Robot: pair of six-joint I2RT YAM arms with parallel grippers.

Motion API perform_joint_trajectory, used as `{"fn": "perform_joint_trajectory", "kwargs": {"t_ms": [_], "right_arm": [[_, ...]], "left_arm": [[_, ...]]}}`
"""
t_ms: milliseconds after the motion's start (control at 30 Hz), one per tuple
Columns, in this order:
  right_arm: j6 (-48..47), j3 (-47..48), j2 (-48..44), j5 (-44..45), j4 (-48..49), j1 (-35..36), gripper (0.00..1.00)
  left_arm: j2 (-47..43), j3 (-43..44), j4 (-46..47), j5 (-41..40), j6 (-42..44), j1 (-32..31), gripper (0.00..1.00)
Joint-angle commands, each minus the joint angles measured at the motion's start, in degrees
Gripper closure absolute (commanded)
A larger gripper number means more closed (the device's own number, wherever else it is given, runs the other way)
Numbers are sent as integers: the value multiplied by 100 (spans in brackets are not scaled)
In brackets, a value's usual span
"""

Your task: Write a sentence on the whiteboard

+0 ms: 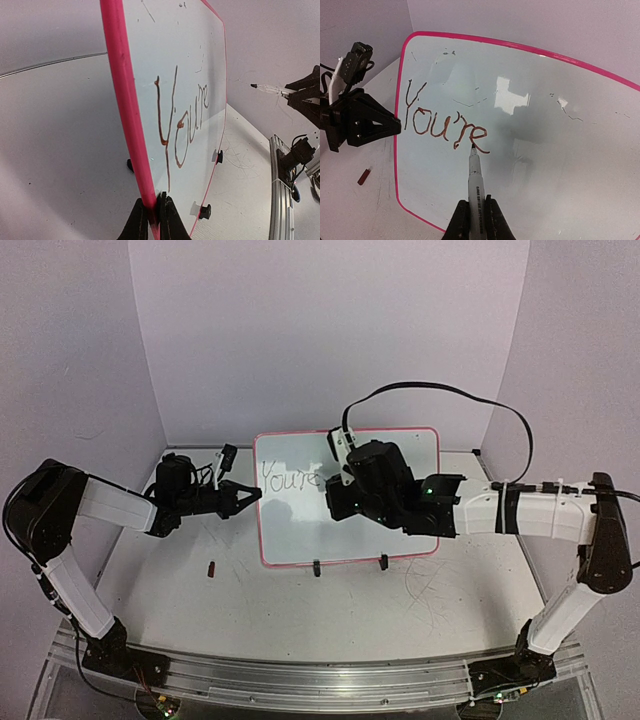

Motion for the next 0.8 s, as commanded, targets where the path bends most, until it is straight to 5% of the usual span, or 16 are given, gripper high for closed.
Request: {"fn": "perform_joint_trajectory", "kwargs": {"t_ms": [0, 767], "right_arm": [[-26, 250, 177, -37, 45, -23, 100], [177, -100, -51, 39, -36, -275, 100]], "left_arm": [[-4, 149, -285, -425, 495, -114, 100], [19, 177, -378, -466, 548, -110, 100]]}}
